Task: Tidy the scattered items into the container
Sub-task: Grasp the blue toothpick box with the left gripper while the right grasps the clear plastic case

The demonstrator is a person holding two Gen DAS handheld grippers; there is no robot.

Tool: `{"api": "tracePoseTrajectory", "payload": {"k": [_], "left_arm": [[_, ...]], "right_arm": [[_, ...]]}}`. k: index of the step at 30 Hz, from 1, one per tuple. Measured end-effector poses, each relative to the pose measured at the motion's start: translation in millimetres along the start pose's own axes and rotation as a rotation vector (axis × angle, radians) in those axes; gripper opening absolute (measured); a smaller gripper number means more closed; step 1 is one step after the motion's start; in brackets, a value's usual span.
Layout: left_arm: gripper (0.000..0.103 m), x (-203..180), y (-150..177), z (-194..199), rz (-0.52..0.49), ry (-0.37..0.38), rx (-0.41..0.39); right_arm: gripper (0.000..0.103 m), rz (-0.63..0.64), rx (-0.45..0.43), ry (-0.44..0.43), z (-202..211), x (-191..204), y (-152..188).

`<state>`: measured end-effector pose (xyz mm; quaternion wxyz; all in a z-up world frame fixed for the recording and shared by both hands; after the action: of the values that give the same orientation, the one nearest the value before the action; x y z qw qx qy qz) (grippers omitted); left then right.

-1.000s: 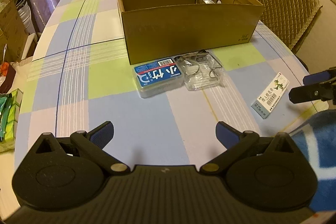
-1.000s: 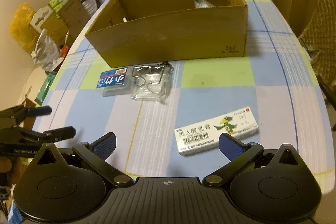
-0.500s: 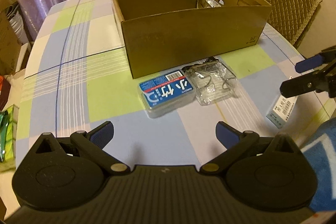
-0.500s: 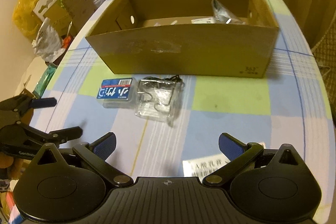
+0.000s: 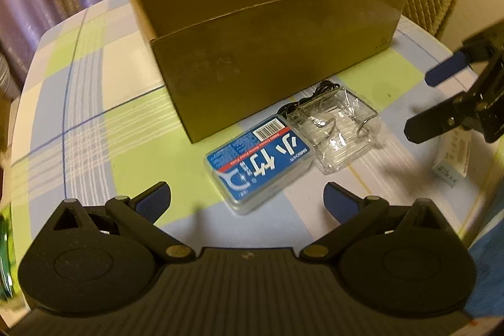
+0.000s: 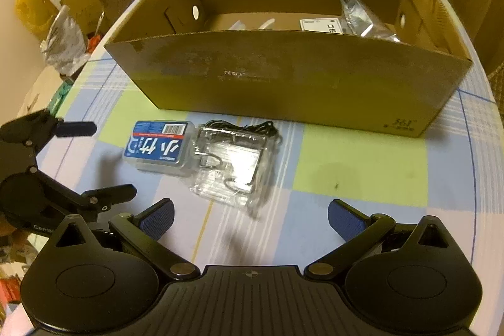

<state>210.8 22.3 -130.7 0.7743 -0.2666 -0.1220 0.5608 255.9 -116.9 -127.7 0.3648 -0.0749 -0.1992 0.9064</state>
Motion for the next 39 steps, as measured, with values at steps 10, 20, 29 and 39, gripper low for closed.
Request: {"api": "tracePoseTrajectory", "payload": {"k": [10, 20, 29, 39], "left_arm": [[0.1, 6.4, -12.1, -24.5, -0.14, 0.07, 0.006], [0.087, -8.4, -12.9, -44.3, -0.292, 0.138, 0.053], [0.064, -7.3, -14.2, -48.9, -0.406, 0.173, 0.129], [0.053, -2.8, 1.6, -34.4, -0.469, 0.147, 0.179]], "right_arm": [[0.101, 0.041, 0.017, -0.017, -22.8, 7.3, -13.2], [0.101, 0.076, 0.027, -0.017, -35.3, 14.0, -17.7], [0.101, 0.122, 0.041, -0.01, -47.4, 21.9, -26.2], [0.1, 0.127, 0.055, 0.001, -65.1, 36.0, -41.2]]}}
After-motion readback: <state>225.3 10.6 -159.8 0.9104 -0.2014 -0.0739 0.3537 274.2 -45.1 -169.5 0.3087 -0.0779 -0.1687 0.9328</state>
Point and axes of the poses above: each gripper's, at about its wrist camera, not at the fingertips, and z roughly against the way its jaws point, x to its left, y to its underside, the point moved 8 cm from there along -z, roughly the way its jaws point, and after that the axes turned 11 degrees about y, right-handed, at the moved point
